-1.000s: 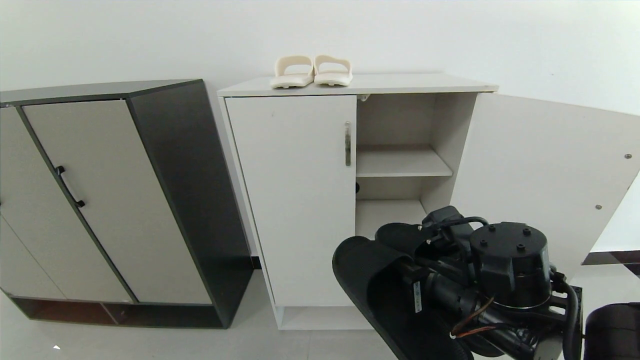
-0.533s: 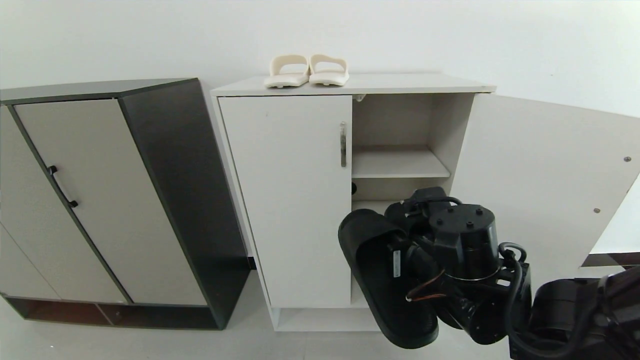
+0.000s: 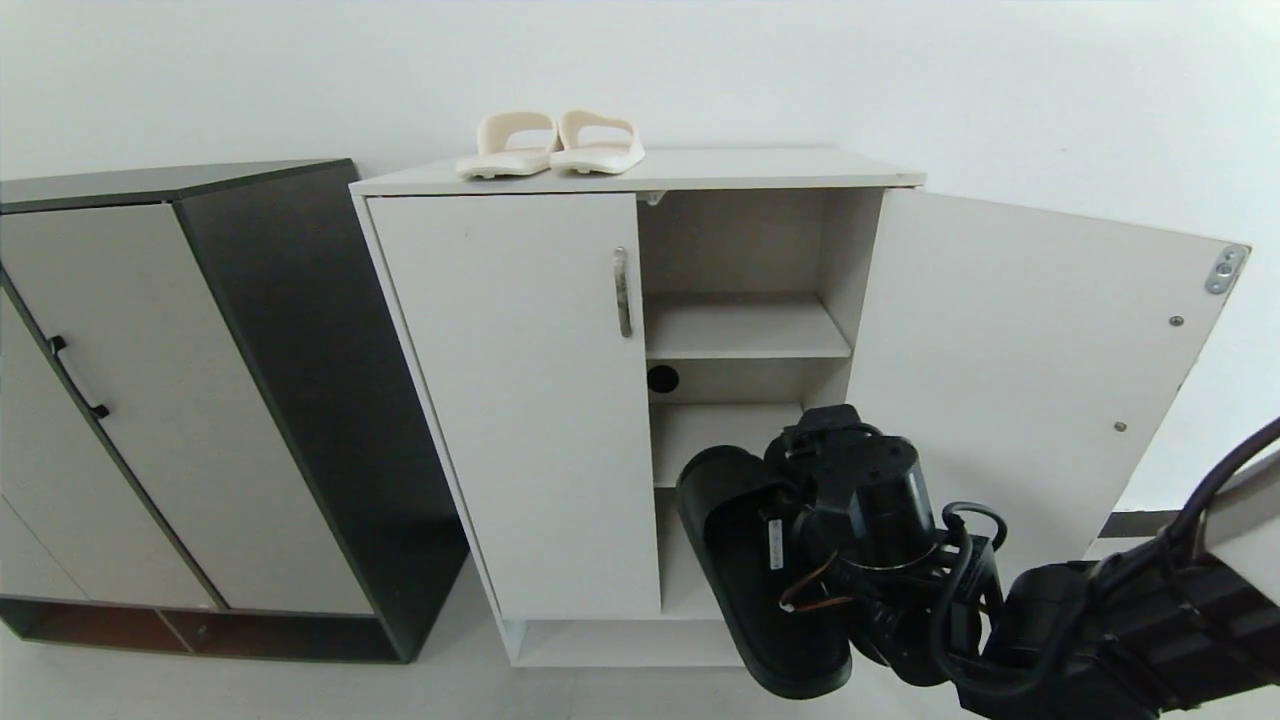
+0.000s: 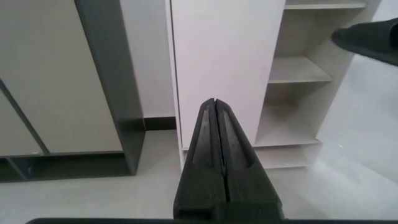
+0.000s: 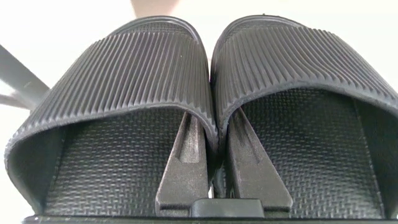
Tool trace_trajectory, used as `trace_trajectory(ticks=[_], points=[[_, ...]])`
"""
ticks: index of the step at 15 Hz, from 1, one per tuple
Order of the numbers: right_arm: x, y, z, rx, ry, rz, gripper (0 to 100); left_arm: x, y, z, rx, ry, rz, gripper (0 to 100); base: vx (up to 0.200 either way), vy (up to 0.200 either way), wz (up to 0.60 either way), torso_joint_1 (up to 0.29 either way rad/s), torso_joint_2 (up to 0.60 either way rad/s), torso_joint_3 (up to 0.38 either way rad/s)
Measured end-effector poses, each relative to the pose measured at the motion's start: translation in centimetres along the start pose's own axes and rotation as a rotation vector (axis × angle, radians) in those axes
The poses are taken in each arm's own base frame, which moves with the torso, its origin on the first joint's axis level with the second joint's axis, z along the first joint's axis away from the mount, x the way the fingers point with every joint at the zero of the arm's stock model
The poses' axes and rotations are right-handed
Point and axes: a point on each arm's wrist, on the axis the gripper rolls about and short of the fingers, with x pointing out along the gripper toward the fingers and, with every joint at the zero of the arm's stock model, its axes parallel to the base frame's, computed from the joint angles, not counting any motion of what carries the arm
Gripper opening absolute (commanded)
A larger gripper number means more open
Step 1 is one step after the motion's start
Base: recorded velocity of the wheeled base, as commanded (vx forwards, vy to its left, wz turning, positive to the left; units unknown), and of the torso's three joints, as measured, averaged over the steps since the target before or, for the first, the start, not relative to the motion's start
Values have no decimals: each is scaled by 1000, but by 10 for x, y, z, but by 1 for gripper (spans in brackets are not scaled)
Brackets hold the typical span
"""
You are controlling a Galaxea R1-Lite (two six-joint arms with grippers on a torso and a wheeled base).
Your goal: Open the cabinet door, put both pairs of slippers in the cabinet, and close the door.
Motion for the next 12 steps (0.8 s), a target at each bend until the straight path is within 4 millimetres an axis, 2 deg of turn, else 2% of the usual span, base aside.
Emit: trace_trajectory(ticks=[5, 12], points=[[29, -1, -17, 10, 2, -38, 0, 0, 0, 0, 0, 1, 0, 0, 0, 0, 0, 0, 0, 0], [68, -1, -32, 28, -7, -79, 0, 0, 0, 0, 1, 1, 0, 0, 0, 0, 0, 3, 2, -170]])
